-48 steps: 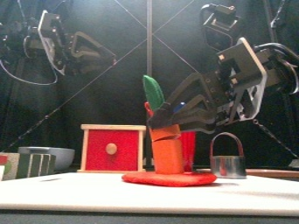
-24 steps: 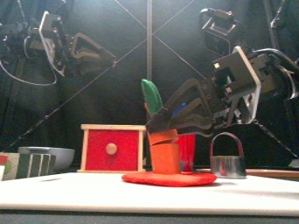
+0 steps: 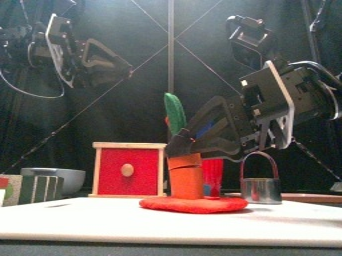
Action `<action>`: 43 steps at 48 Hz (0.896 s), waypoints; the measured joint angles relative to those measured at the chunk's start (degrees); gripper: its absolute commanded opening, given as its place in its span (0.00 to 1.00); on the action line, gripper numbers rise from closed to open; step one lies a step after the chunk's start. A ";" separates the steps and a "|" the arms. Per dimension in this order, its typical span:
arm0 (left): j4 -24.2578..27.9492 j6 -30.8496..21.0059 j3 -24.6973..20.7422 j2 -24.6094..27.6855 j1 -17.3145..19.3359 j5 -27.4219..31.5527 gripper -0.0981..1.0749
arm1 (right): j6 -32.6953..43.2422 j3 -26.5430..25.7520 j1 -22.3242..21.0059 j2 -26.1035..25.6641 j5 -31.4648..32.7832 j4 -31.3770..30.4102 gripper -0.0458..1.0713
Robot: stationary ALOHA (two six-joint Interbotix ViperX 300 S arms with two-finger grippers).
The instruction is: Stand carrot up right
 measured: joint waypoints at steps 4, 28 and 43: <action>0.00 -0.09 0.00 0.00 0.09 -0.09 0.62 | -0.09 0.09 0.09 -0.09 -0.09 0.26 0.61; -1.14 -0.09 0.00 0.00 0.00 0.00 0.62 | -0.62 0.09 0.26 -0.70 -1.76 0.97 0.76; -1.85 -0.09 0.00 0.00 0.00 -0.09 0.62 | -0.79 0.79 0.44 -0.53 -2.72 1.58 0.77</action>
